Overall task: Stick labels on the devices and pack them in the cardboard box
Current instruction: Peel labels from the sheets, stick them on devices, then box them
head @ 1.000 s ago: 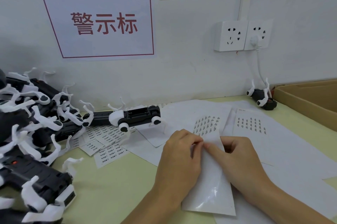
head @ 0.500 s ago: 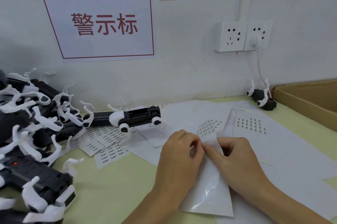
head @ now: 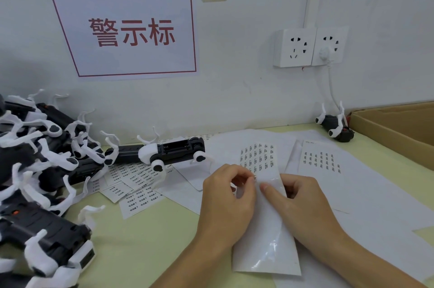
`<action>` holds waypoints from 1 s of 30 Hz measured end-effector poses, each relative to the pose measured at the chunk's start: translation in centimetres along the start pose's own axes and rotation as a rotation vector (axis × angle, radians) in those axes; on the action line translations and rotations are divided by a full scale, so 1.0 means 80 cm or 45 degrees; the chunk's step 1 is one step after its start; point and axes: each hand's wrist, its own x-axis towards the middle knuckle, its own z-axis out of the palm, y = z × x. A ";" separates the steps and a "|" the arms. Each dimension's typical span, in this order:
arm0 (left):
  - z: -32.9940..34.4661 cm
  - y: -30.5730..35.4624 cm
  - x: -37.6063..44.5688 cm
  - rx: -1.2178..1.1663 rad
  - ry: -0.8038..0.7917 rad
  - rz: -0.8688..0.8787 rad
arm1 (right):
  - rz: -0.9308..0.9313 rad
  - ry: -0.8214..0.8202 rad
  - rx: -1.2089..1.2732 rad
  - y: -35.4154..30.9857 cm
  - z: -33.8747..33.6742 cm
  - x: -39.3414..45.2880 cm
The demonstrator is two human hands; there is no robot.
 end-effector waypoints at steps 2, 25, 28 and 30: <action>0.000 0.001 -0.001 0.034 -0.001 0.020 | 0.004 0.008 -0.001 0.000 0.000 0.000; -0.008 -0.003 0.003 -0.145 0.183 -0.252 | 0.193 0.140 -0.046 0.001 0.001 0.003; -0.009 0.001 0.002 -0.184 0.150 -0.278 | 0.100 0.269 -0.170 0.004 0.004 0.003; -0.009 0.002 0.002 -0.198 0.133 -0.271 | -0.038 0.349 -0.217 0.006 0.008 -0.001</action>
